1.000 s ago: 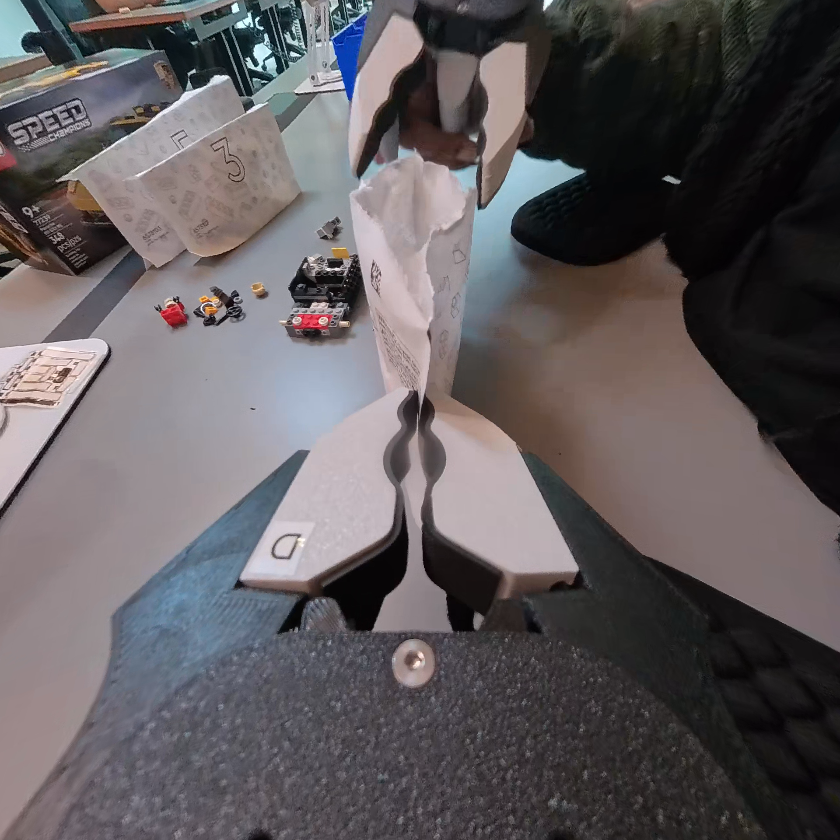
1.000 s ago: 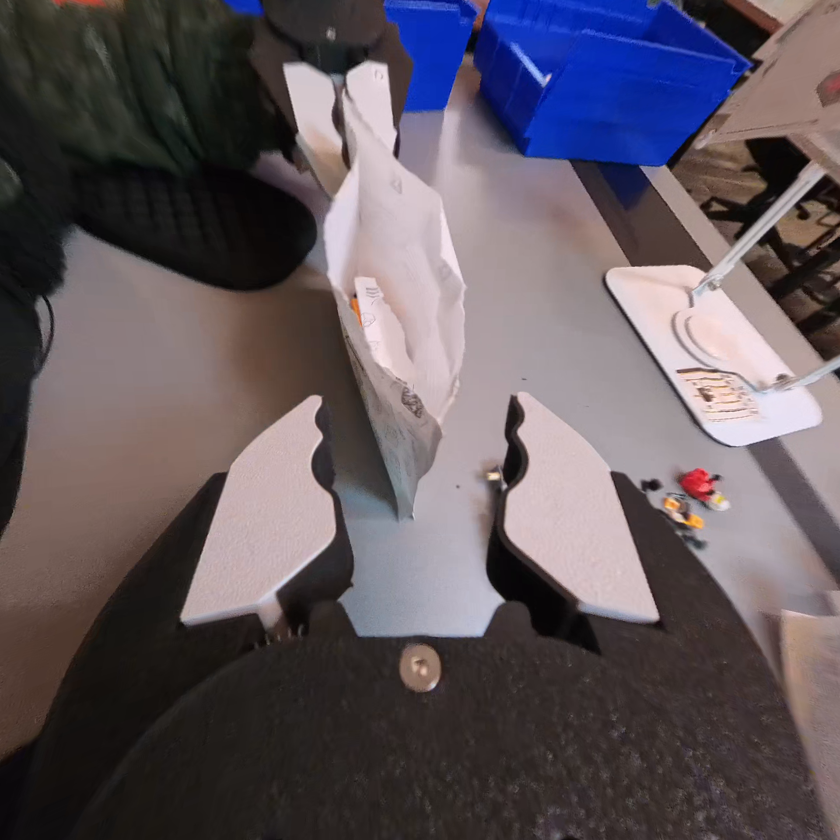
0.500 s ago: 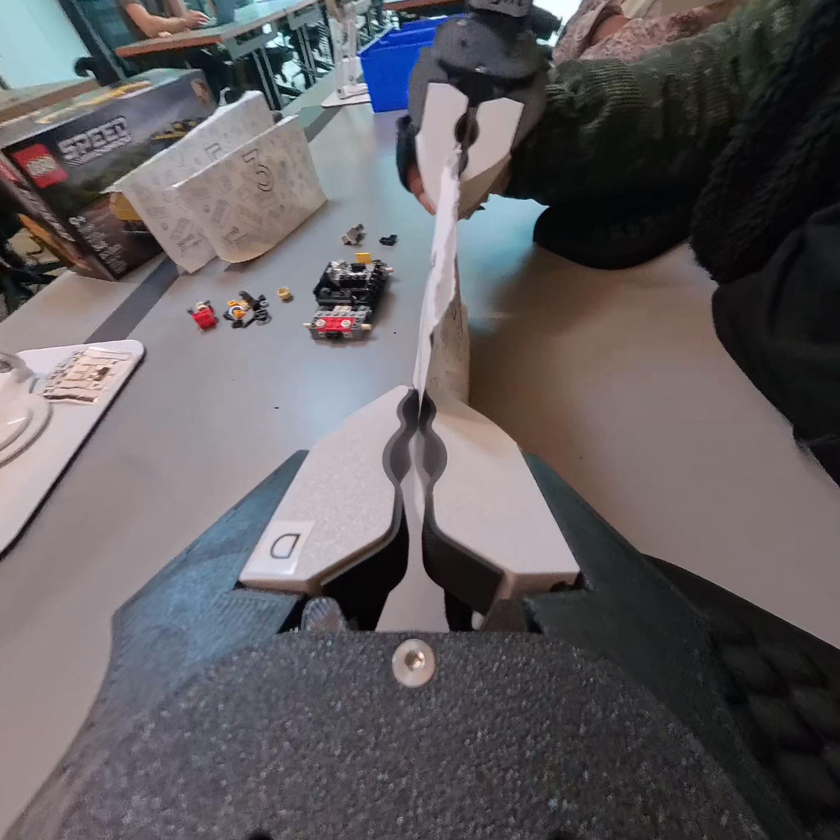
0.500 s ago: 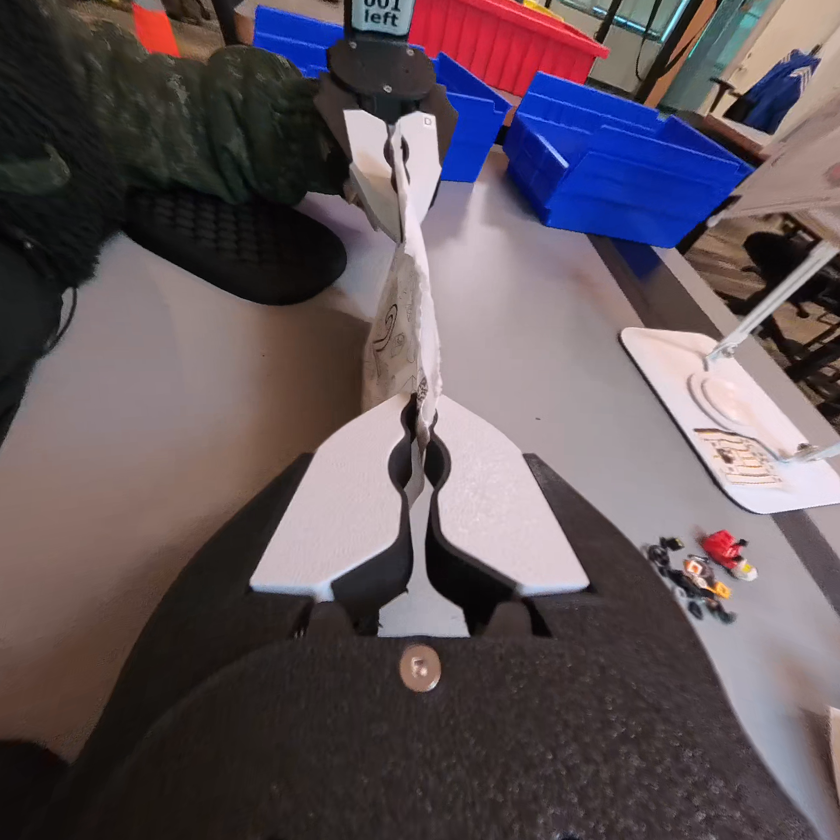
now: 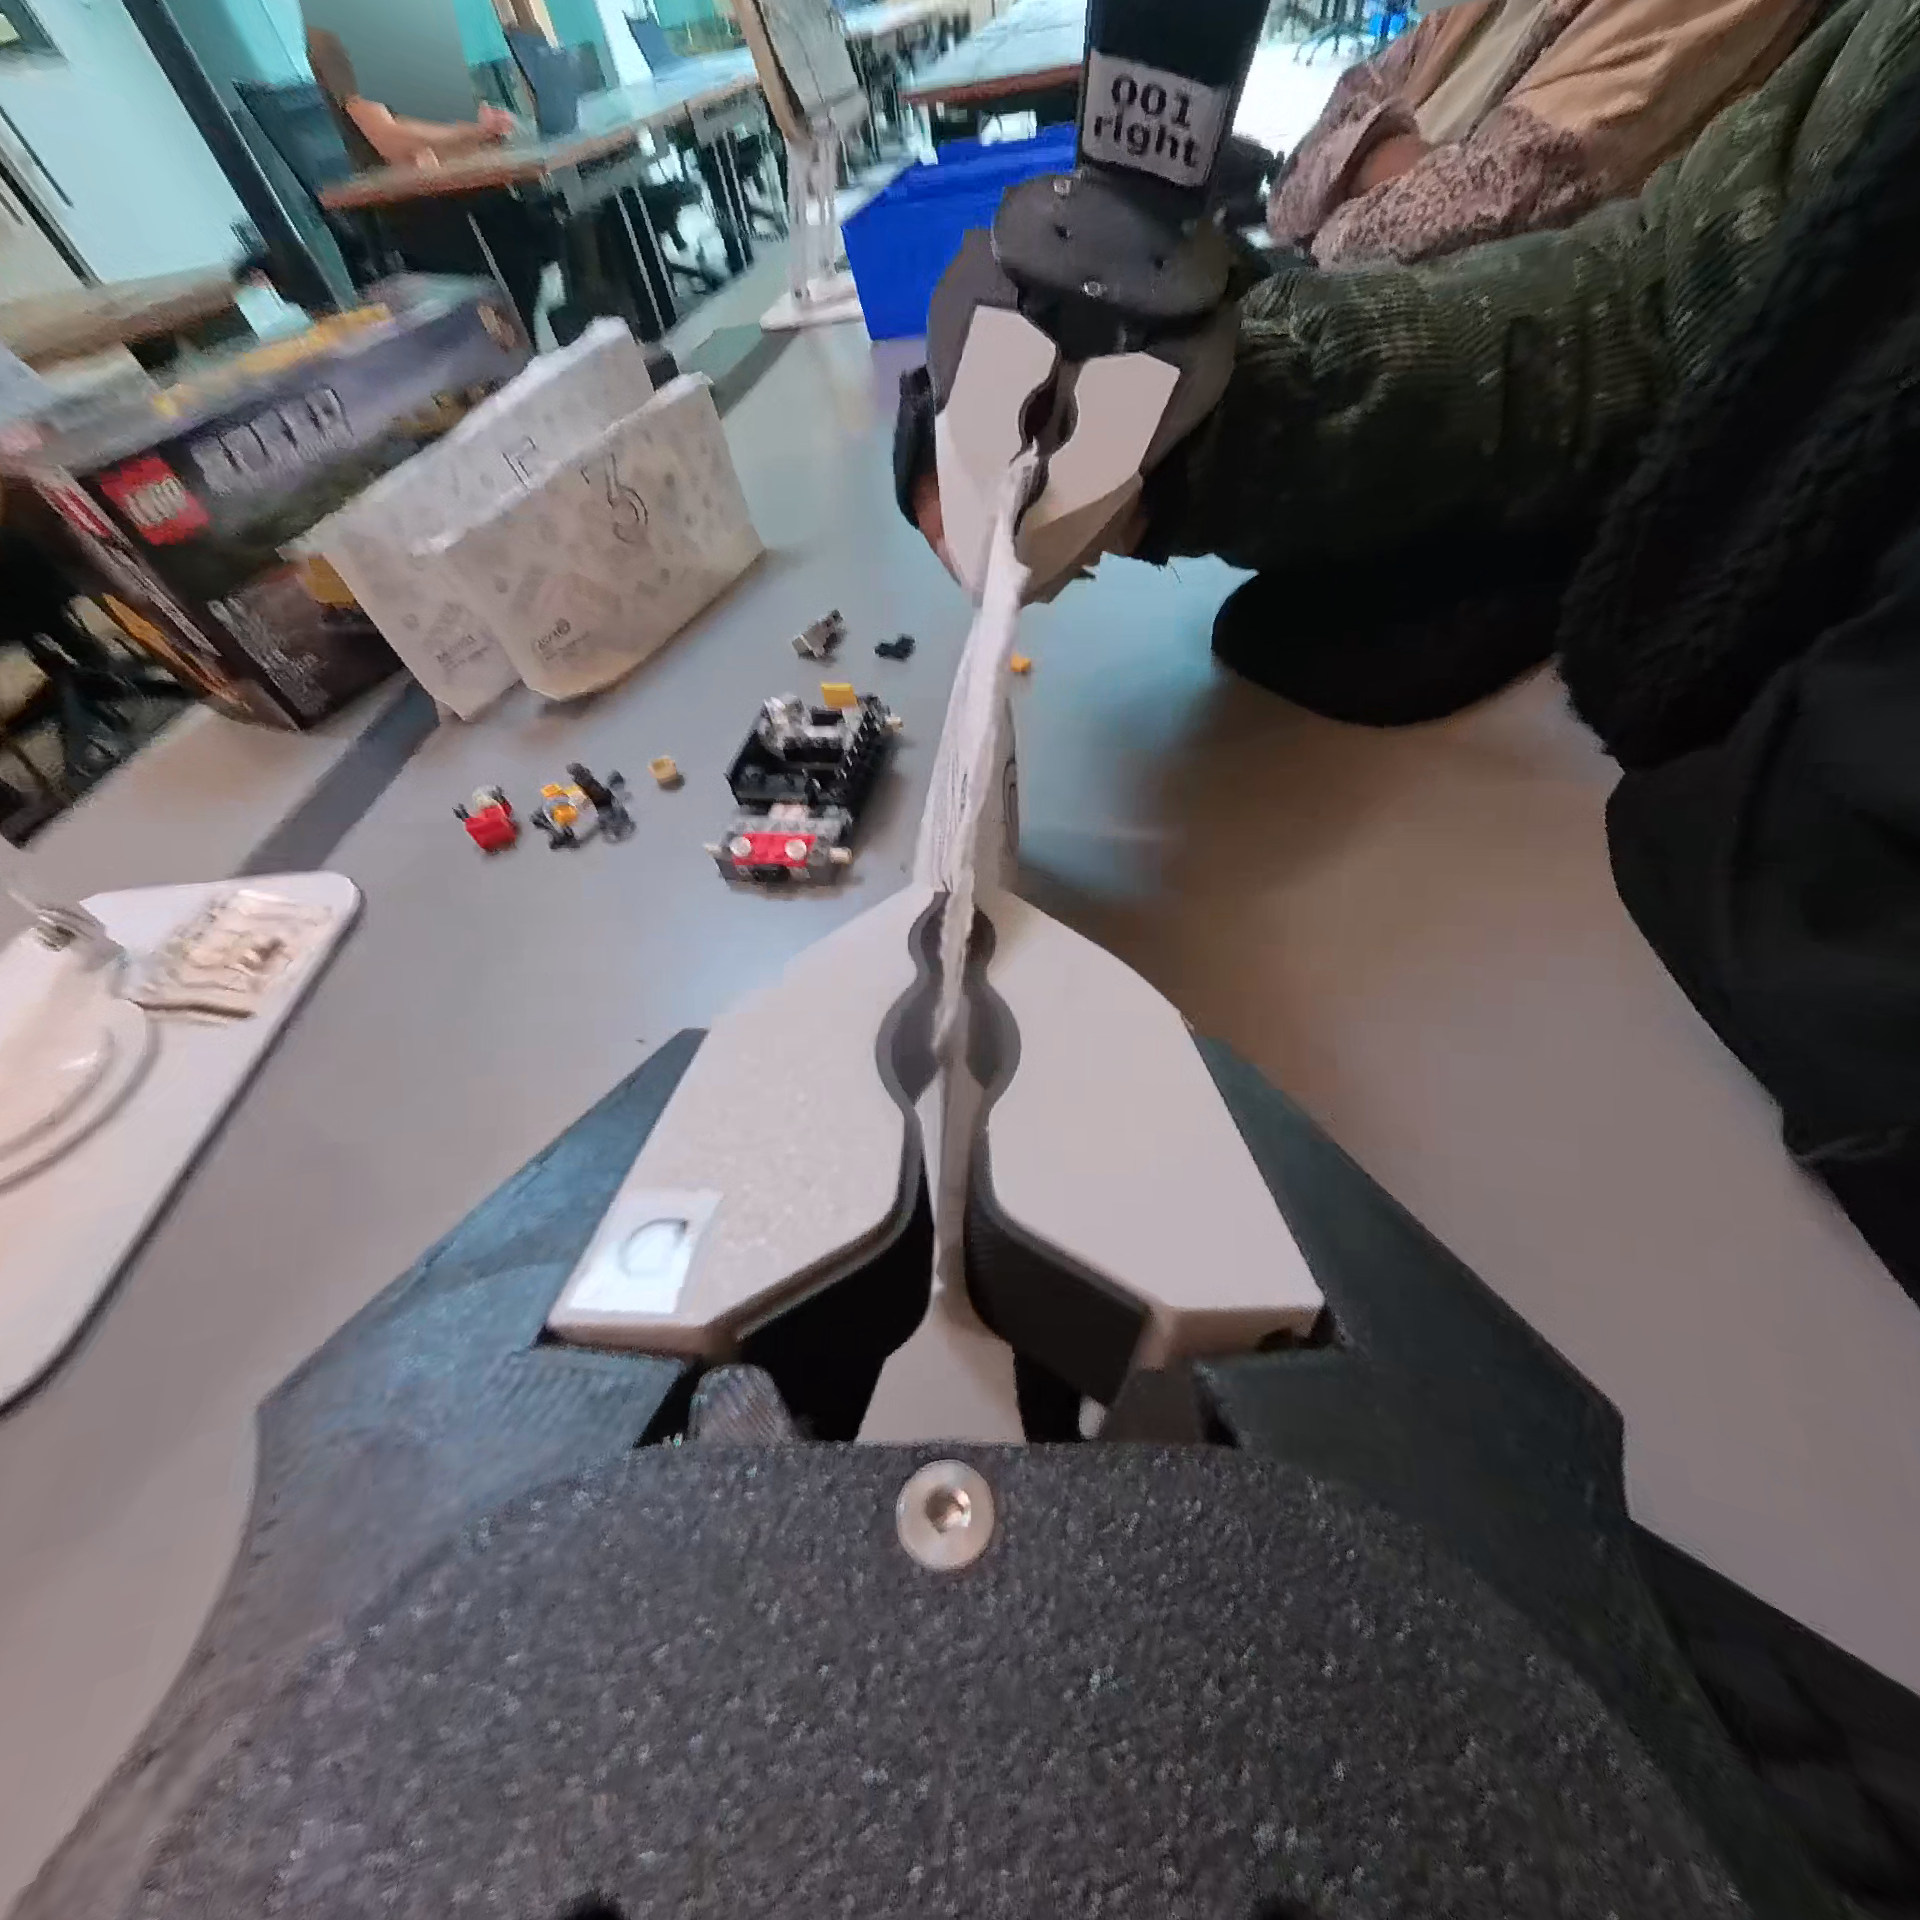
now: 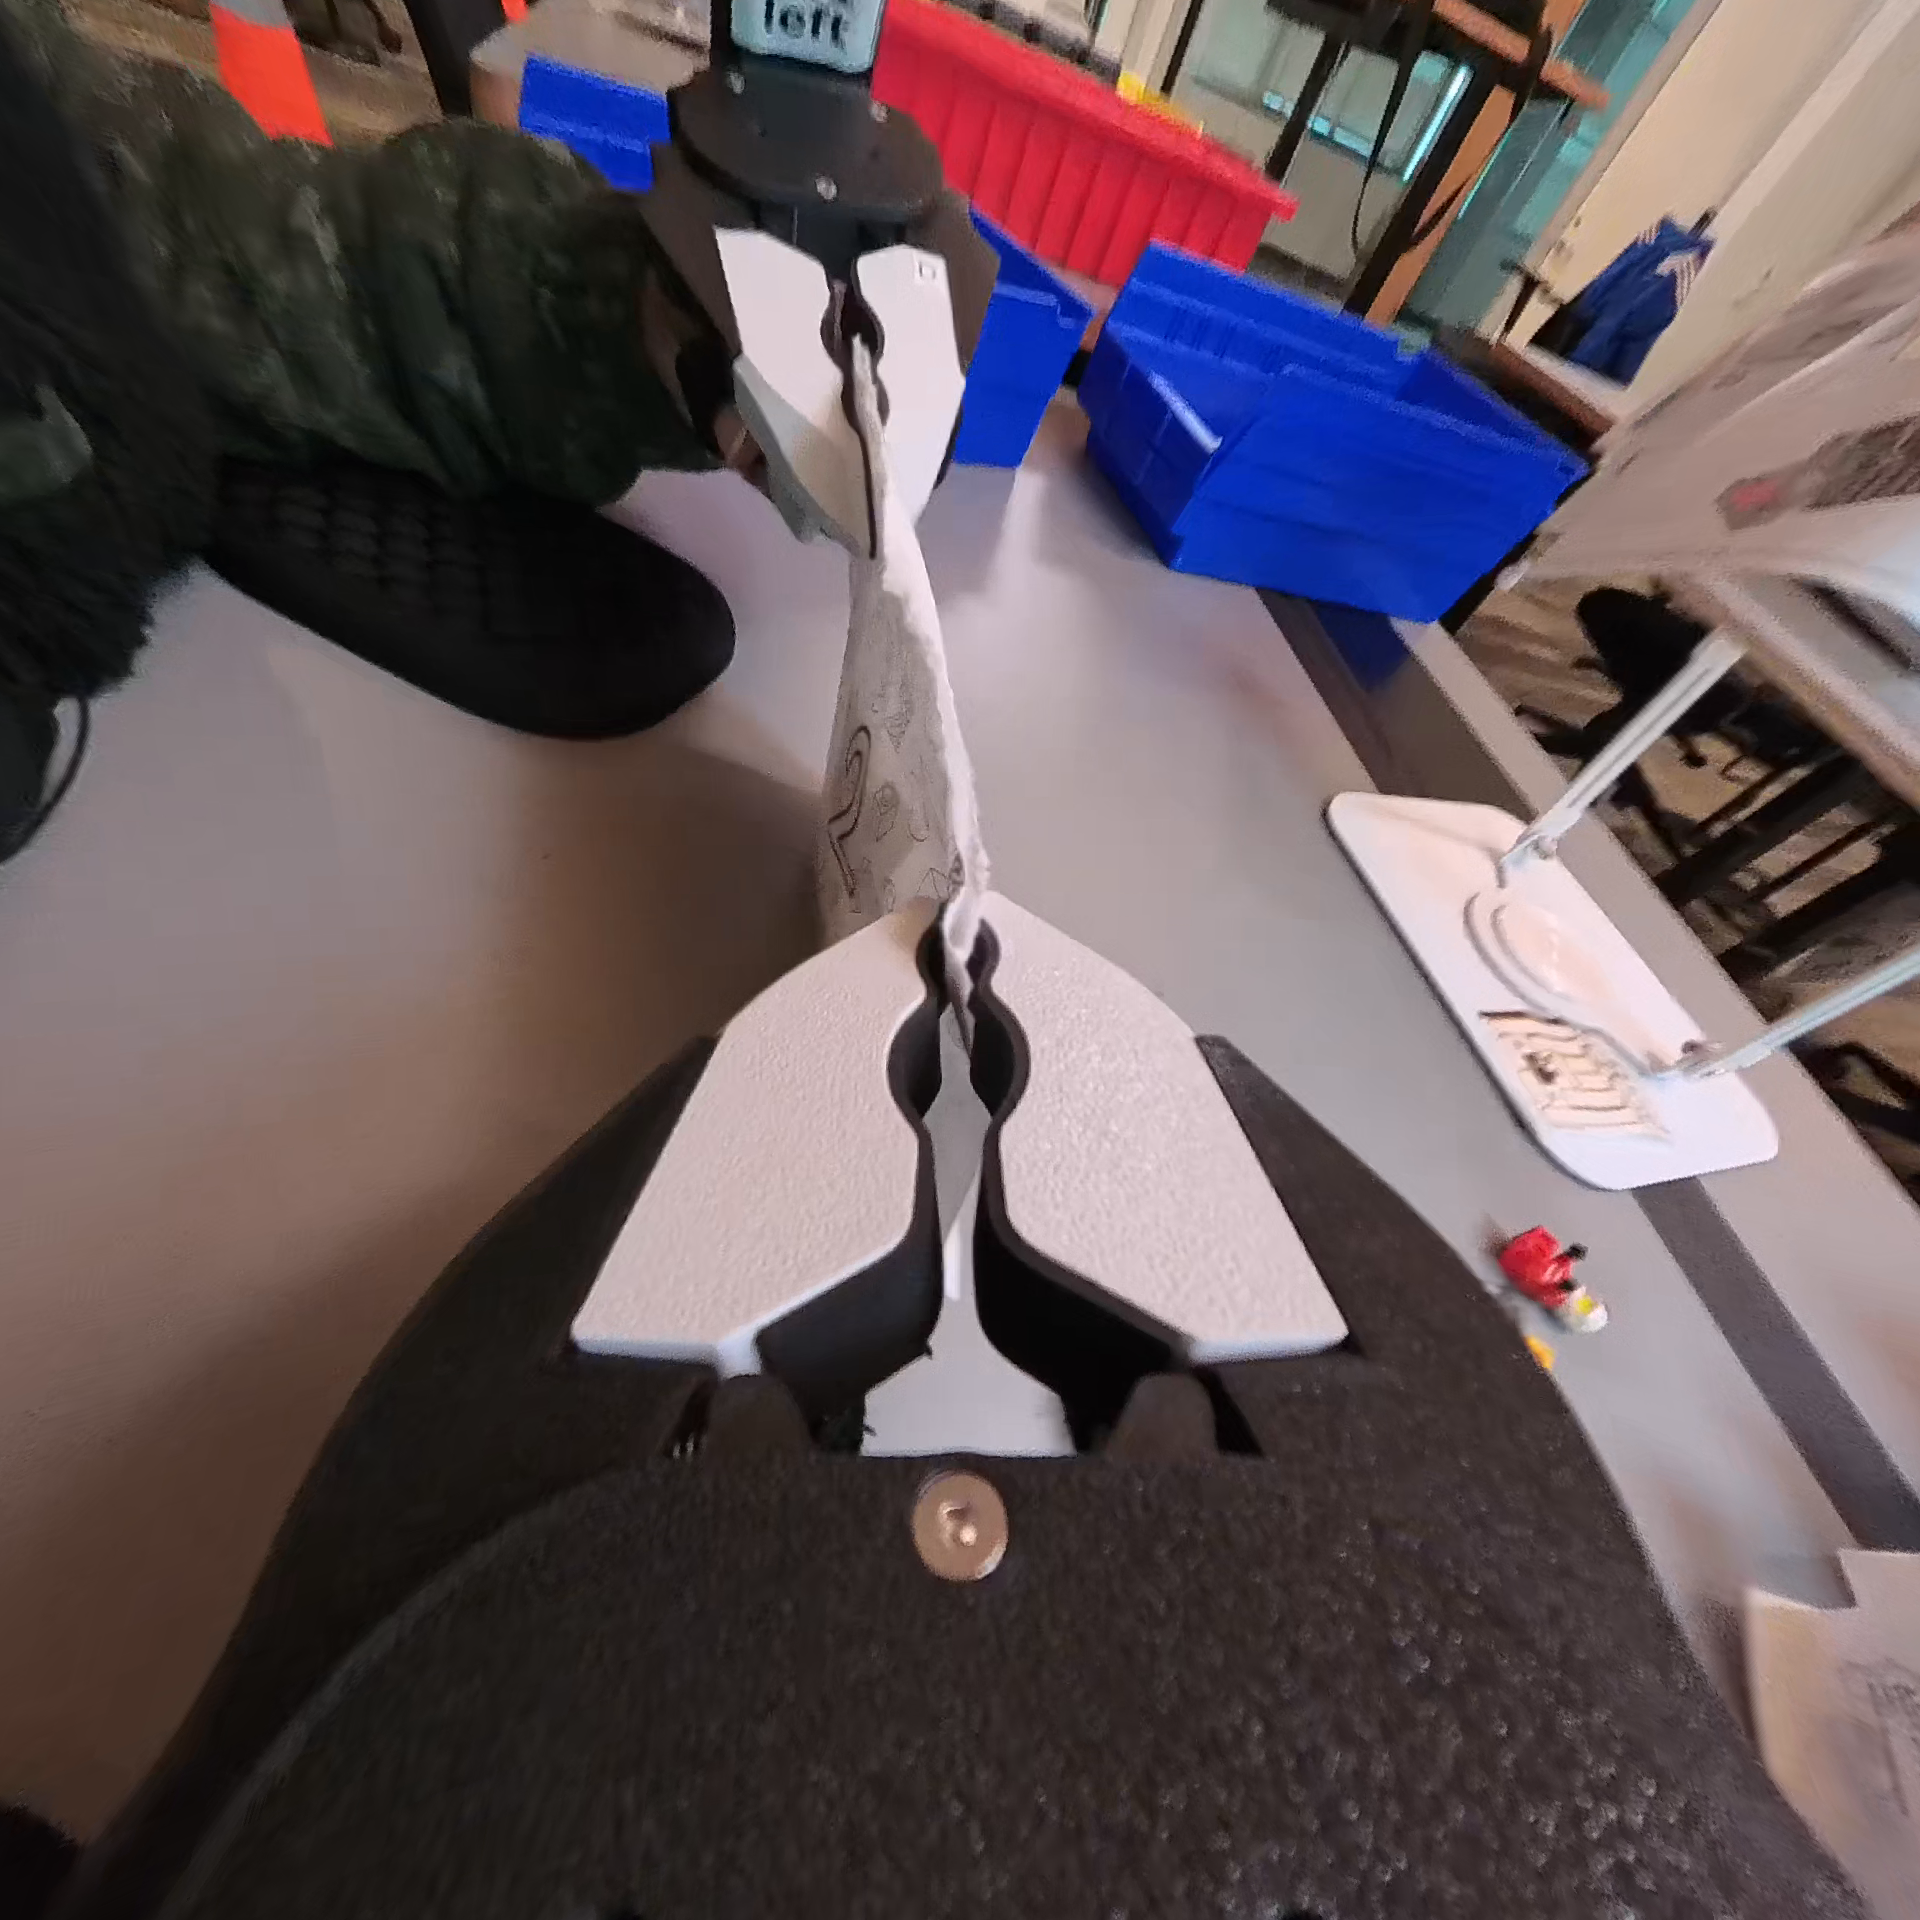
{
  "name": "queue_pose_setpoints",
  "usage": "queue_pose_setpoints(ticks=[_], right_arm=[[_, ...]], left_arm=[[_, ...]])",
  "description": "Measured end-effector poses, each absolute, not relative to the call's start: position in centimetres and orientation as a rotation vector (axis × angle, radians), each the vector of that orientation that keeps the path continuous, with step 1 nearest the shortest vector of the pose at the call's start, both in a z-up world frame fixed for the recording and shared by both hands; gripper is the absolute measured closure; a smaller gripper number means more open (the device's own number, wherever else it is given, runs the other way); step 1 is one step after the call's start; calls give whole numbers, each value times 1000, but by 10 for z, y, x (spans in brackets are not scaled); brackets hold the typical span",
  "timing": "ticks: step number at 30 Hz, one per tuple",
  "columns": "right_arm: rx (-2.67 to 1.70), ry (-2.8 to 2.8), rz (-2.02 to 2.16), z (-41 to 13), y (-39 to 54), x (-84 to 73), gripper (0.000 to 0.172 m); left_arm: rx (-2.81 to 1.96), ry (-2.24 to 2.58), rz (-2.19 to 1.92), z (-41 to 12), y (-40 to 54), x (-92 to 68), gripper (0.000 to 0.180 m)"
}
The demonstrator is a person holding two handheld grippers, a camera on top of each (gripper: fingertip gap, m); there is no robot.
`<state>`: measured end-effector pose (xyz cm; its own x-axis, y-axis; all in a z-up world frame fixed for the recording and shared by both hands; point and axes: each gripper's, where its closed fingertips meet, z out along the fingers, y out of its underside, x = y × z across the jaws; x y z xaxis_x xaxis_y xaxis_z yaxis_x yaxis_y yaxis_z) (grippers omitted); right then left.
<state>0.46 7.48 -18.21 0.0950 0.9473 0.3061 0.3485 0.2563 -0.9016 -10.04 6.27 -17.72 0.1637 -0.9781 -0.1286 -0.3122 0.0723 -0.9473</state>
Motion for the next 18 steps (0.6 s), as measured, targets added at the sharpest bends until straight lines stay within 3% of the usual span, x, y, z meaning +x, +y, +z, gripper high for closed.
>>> queue_pose_setpoints(ticks=[7, 12, 18], right_arm=[[-1111, -1424, 444, -144, 84, 4, 172], [-1359, -1613, 592, -225, 61, 9, 170], [-1370, -1616, 708, -224, 53, 6, 172]], left_arm=[[-1259, 1301, -621, -141, 68, -102, 180], [-1492, 1519, -698, -224, 39, -103, 180], [-1488, 1496, -718, -216, 40, -107, 180]])
